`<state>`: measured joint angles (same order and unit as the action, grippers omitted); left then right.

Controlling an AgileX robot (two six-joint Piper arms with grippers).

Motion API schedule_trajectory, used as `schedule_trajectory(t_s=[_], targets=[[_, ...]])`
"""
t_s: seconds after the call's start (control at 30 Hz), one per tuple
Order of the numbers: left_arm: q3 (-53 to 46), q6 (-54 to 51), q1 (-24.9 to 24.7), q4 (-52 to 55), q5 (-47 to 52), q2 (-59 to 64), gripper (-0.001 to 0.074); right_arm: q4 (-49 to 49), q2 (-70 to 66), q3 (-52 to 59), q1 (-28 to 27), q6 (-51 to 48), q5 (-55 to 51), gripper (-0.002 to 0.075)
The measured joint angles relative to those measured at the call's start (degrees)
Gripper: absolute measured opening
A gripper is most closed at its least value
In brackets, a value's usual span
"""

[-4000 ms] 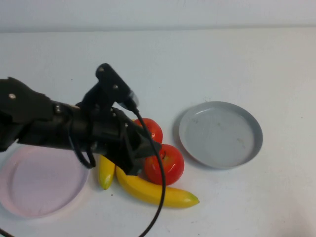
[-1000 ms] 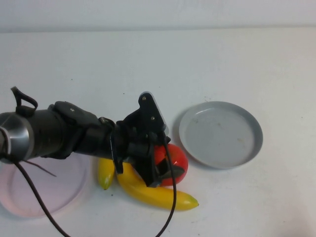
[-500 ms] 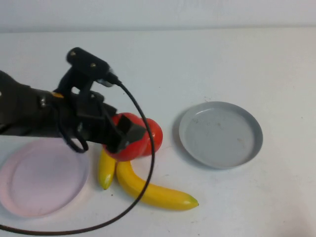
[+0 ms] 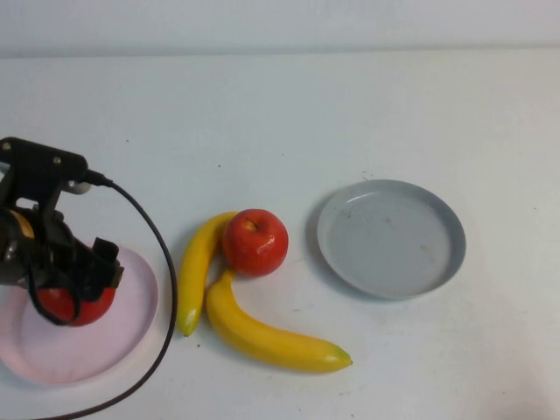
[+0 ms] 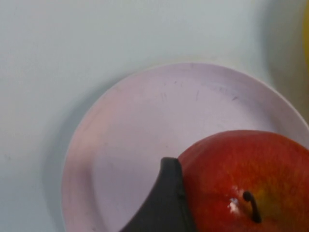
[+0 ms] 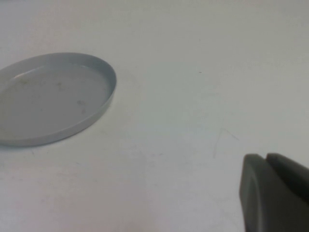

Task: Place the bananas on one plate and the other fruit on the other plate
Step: Put one type of fruit in the left plate

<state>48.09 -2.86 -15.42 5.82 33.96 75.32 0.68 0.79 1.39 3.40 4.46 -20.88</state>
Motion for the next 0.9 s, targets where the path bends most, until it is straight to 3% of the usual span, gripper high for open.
schedule_trajectory(t_s=[0.3, 0.53, 0.9], targets=[[-2.7, 1.5, 5.2, -0.3, -5.6, 5.0, 0.0578, 0.0, 0.0, 0.0, 0.0, 0.0, 0.0, -0.0016], [-2.7, 1.5, 5.5, -0.8, -6.1, 6.2, 0.0664, 0.0, 0.0, 0.0, 0.0, 0.0, 0.0, -0.0015], [0.3, 0.7, 3.3, -3.8, -4.9, -1.6, 0.0666, 0.0, 0.0, 0.0, 0.0, 0.0, 0.0, -0.0016]])
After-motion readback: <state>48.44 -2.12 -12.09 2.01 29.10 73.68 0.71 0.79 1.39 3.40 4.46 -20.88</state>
